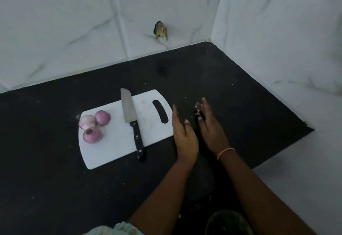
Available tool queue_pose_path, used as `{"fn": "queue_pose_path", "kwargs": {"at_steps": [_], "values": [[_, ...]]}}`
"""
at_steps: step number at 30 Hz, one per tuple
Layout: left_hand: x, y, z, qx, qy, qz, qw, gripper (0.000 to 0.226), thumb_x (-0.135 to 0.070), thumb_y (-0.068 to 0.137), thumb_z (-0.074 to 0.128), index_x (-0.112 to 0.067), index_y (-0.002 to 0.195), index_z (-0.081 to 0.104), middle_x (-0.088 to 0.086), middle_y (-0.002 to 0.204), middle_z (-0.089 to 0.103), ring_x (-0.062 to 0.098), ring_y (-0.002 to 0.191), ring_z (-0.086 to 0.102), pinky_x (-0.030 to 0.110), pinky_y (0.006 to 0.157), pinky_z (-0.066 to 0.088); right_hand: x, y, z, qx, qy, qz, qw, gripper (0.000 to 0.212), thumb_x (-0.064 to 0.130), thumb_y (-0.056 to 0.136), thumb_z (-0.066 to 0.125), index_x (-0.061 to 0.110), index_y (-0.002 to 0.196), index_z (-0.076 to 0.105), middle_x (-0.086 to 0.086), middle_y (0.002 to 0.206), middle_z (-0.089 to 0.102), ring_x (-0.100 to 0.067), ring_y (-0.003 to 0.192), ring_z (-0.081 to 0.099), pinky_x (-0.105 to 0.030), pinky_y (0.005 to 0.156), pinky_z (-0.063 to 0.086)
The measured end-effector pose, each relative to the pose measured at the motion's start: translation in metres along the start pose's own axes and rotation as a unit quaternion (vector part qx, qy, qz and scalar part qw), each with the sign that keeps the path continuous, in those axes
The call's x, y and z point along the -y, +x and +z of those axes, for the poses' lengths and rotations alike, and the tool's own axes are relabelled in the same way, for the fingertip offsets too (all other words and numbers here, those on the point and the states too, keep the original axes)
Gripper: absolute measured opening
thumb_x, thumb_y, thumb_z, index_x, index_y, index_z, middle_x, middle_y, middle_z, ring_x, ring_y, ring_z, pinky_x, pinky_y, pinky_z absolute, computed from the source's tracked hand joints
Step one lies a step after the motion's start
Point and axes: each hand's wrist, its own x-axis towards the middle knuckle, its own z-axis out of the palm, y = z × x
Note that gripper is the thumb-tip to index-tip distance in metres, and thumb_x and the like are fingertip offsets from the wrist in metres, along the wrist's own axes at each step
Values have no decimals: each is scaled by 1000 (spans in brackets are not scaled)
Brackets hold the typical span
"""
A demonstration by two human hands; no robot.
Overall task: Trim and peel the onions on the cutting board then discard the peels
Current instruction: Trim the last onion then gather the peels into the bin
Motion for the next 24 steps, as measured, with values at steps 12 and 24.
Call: {"fn": "queue_pose_path", "kwargs": {"at_steps": [12,24], "values": [[-2,0,0,15,-19,-4,1000,50,-3,106,39,-17,153,33,-13,157,36,-10,141,33,14,116,28,0,10,-1,84,-227,-140,960,39,11,93,60,11,132,59,-6,142,54,-19,136,45,-29,116,28],[3,0,0,22,15,27,999,48,-9,105,37,-15,152,40,-8,156,42,2,145,35,36,121,31,19,-30,-14,59,-343,-19,937,30,10,95,54,7,124,62,-8,133,57,-20,122,52,-25,92,46]]}}
